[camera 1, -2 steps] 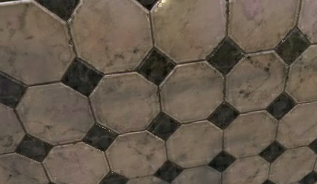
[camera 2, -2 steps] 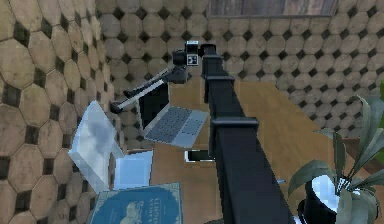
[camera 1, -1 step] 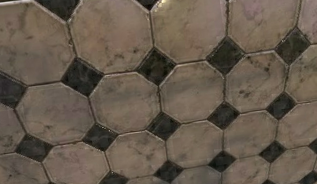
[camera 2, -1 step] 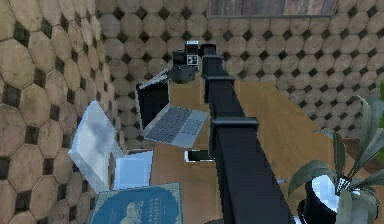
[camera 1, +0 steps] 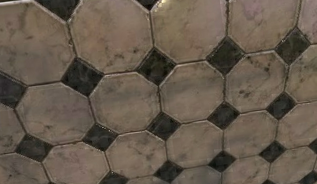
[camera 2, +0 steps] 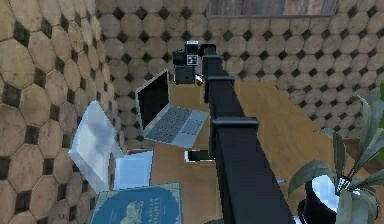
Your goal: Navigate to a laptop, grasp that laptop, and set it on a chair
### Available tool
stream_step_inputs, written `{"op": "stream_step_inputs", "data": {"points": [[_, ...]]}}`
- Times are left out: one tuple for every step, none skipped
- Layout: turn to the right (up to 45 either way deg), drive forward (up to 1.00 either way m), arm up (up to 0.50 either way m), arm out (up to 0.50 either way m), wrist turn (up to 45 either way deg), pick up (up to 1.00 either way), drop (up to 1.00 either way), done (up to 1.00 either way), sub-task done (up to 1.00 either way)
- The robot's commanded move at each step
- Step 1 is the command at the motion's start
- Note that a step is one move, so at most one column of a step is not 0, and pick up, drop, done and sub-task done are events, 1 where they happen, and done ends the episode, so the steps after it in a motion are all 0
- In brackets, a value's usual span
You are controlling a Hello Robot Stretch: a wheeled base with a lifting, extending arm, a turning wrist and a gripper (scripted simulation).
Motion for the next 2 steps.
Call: {"op": "stream_step_inputs", "data": {"points": [[0.0,0.00,-0.02,0.00,0.0,0.00,0.00,0.00,0.00],[0.0,0.00,-0.32,0.00,0.0,0.00,0.00,0.00,0.00]]}}
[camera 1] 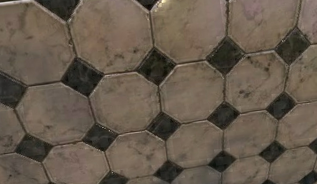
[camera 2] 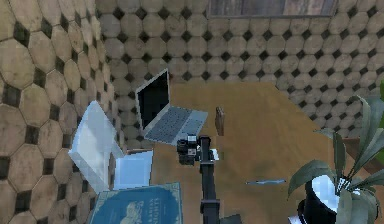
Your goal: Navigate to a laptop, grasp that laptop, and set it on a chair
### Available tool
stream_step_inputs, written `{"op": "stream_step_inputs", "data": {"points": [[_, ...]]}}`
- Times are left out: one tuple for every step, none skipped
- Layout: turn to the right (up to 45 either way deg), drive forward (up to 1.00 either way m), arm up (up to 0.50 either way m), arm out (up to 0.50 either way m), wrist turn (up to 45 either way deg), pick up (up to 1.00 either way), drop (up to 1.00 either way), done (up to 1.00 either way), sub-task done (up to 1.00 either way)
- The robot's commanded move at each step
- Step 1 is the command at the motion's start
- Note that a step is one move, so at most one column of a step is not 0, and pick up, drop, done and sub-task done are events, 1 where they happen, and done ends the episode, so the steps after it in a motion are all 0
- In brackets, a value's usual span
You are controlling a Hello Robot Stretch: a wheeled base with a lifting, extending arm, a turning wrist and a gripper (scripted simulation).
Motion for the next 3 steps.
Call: {"op": "stream_step_inputs", "data": {"points": [[0.0,0.00,0.00,0.00,0.0,1.00,0.00,0.00,0.00],[0.0,0.00,0.10,0.00,0.0,0.00,0.00,0.00,0.00],[0.0,0.00,0.24,0.00,0.0,0.00,0.00,0.00,0.00]]}}
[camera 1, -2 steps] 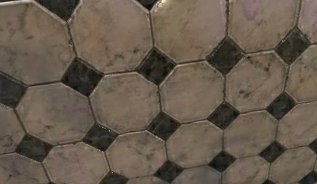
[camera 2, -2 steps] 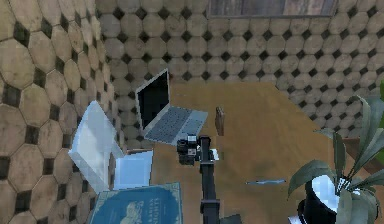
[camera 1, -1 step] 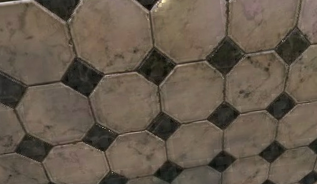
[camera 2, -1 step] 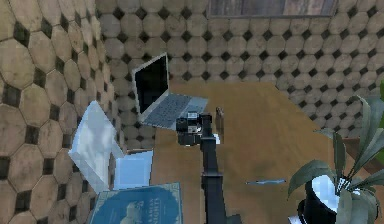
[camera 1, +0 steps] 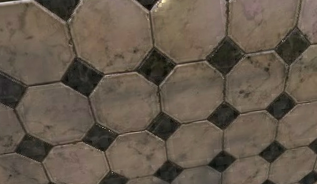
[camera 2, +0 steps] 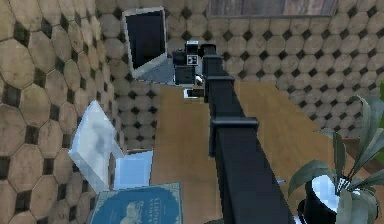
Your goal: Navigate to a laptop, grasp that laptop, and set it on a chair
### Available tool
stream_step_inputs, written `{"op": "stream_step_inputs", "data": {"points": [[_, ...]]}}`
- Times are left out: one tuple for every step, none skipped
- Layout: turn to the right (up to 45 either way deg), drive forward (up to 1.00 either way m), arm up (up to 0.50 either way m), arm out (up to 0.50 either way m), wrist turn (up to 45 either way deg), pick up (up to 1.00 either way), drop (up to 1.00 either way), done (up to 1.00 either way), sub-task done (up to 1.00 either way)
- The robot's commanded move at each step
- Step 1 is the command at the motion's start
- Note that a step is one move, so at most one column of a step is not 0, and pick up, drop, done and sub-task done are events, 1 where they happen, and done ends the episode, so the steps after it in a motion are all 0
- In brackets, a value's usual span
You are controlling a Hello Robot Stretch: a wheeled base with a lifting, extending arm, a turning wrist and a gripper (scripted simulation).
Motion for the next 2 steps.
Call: {"op": "stream_step_inputs", "data": {"points": [[0.0,0.00,0.00,0.00,-45.0,0.00,0.00,0.00,0.00],[0.0,0.00,0.00,0.00,-45.0,0.00,0.00,0.00,0.00]]}}
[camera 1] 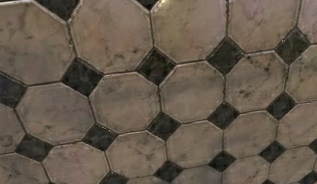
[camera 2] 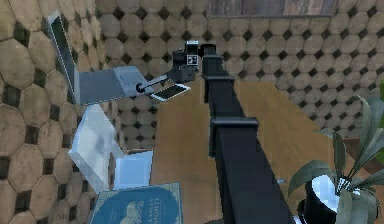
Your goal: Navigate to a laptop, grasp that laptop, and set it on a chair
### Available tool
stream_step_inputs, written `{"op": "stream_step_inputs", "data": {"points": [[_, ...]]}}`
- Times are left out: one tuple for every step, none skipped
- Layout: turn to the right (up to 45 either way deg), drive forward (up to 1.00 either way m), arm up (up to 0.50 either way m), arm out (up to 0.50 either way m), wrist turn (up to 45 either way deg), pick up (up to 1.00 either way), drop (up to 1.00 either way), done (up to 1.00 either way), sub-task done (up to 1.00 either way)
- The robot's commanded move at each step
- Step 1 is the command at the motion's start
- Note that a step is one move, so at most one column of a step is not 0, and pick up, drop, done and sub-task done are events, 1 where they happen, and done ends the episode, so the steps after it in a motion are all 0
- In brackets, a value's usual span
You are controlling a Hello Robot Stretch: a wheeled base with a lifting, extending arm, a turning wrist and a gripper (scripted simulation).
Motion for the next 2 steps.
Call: {"op": "stream_step_inputs", "data": {"points": [[0.0,0.00,0.00,0.00,-45.0,0.00,0.00,0.00,0.00],[45.0,0.00,0.00,0.00,0.0,0.00,0.00,0.00,0.00]]}}
